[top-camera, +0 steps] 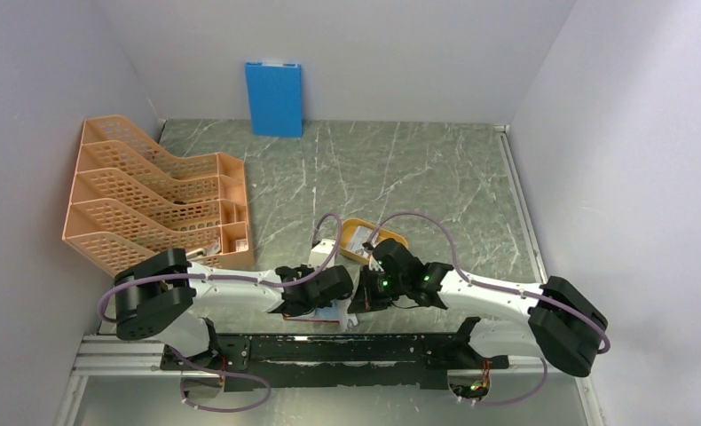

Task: Put the credit cards into the card holder
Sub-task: Insert the credit card into the card holder.

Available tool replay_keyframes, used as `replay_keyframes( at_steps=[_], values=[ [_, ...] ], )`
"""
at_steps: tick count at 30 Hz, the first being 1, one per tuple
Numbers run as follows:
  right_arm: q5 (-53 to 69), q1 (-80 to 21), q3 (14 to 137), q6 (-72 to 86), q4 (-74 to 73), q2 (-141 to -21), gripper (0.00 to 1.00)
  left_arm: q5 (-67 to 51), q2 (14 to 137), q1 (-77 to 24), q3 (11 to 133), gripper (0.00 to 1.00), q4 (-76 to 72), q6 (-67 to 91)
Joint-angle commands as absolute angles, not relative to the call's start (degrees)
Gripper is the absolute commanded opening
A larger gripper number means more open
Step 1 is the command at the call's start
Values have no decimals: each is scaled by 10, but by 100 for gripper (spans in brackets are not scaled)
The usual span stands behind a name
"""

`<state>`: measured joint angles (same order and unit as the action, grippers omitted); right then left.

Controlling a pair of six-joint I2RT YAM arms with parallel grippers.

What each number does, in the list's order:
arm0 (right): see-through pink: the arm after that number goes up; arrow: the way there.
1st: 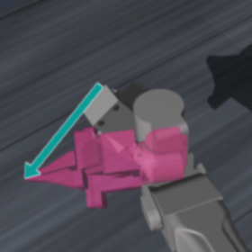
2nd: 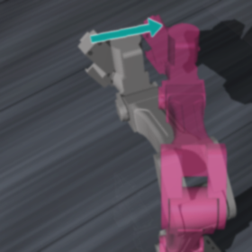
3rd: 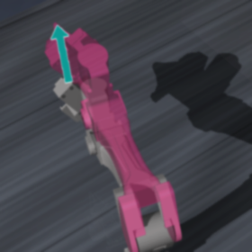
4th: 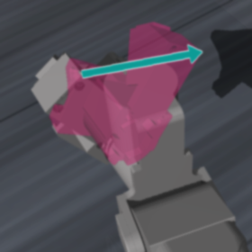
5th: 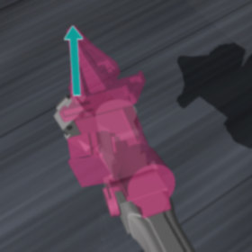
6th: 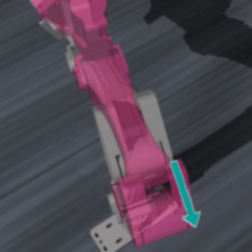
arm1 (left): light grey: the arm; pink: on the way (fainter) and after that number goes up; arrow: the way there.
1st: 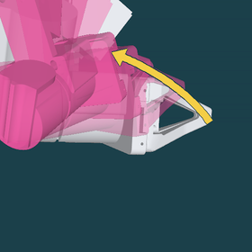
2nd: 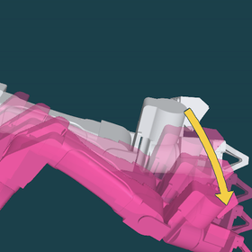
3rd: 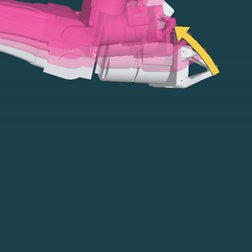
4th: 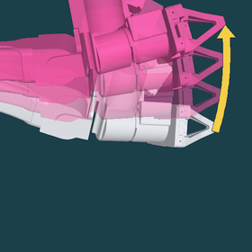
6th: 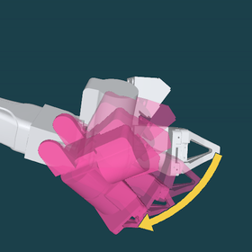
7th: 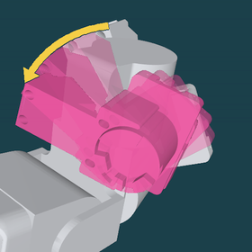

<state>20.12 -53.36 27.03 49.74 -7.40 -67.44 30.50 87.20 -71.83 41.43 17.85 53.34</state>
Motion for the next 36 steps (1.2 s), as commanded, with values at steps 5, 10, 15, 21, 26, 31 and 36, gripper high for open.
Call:
replay_keyframes(
  at_steps=[5, 10, 15, 21, 26, 31, 36],
  values=[
    [216, -542, 291, 495, -47, -697, 0, 266, 864, -722, 405, 18, 241, 540],
    [216, -546, 305, 492, -38, -712, 0, 265, 814, -722, 429, 35, 266, 534],
    [220, -553, 313, 493, -20, -736, 0, 263, 779, -722, 446, 43, 289, 541],
    [222, -562, 336, 495, -4, -764, 0, 287, 720, -722, 447, 45, 336, 561],
    [228, -569, 356, 500, 19, -793, 0, 334, 658, -717, 407, 44, 392, 595],
    [230, -583, 382, 501, 34, -846, 0, 346, 605, -709, 349, 43, 428, 638],
    [225, -591, 401, 511, 51, -891, 0, 327, 574, -694, 299, 40, 423, 676]
  ],
)
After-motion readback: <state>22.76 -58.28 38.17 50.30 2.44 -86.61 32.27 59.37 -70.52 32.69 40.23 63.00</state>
